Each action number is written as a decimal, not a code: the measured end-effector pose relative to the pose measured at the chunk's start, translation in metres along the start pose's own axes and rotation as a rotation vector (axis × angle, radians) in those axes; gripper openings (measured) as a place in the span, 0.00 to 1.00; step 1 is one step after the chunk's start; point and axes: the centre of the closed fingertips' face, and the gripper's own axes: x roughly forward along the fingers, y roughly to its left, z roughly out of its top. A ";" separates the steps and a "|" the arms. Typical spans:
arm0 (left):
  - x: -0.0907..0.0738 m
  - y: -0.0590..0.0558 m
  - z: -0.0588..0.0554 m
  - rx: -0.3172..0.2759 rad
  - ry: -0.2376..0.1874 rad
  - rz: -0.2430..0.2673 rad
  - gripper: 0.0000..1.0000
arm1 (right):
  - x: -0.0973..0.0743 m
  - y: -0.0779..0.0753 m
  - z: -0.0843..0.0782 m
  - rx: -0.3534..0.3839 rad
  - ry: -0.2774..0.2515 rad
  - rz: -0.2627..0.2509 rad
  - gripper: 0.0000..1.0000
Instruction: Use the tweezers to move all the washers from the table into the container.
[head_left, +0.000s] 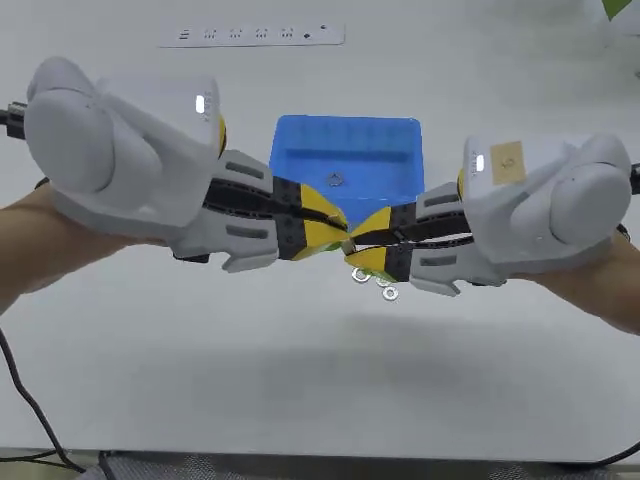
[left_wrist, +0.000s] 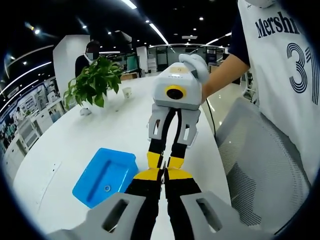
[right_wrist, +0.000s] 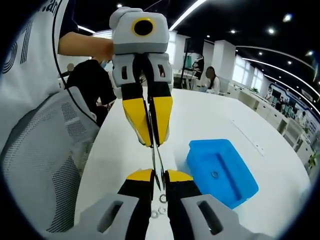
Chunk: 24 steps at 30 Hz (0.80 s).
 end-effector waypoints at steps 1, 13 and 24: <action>0.002 0.000 -0.001 0.001 0.000 -0.008 0.06 | 0.000 0.000 -0.002 0.004 0.002 0.000 0.10; 0.020 -0.001 -0.012 -0.009 0.013 -0.053 0.06 | 0.006 0.001 -0.023 0.058 0.024 0.006 0.10; 0.029 0.003 -0.023 -0.034 0.028 -0.063 0.06 | 0.012 -0.001 -0.034 0.088 0.027 0.013 0.11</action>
